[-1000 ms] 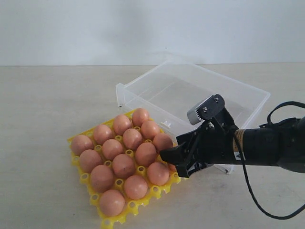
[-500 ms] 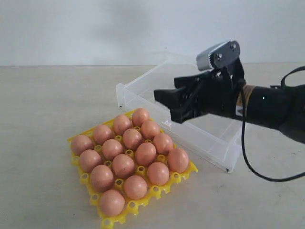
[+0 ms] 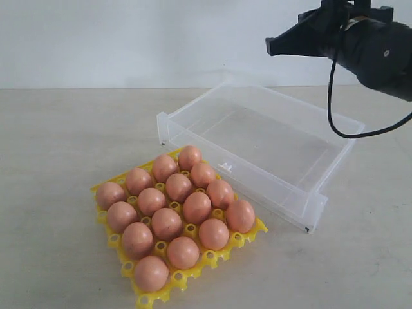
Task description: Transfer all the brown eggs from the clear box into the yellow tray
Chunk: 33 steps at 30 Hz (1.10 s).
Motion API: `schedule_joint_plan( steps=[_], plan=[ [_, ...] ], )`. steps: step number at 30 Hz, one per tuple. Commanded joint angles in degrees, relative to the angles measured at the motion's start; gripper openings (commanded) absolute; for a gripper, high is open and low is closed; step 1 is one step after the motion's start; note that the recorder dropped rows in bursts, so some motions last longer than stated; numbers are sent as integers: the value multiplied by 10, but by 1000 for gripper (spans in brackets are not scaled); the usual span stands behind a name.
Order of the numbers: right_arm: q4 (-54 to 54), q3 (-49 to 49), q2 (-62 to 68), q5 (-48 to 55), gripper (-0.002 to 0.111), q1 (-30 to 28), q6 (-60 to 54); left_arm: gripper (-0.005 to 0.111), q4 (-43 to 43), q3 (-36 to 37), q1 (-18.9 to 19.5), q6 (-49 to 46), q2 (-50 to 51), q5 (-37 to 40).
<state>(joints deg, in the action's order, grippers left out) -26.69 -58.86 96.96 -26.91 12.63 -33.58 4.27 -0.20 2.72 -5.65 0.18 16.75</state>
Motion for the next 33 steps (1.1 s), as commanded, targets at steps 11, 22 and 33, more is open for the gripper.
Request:
schedule_joint_plan(
  steps=[11,22,33],
  plan=[
    [-294,-8,-184,-97,0,-1,-329,4,1,2,1,2,-2,0],
    [-120,-8,-381,362,0,-1,-659,4,1,2,1,2,-2,0],
    [128,-8,-363,379,0,-1,-513,4,1,2,1,2,-2,0]
  ],
)
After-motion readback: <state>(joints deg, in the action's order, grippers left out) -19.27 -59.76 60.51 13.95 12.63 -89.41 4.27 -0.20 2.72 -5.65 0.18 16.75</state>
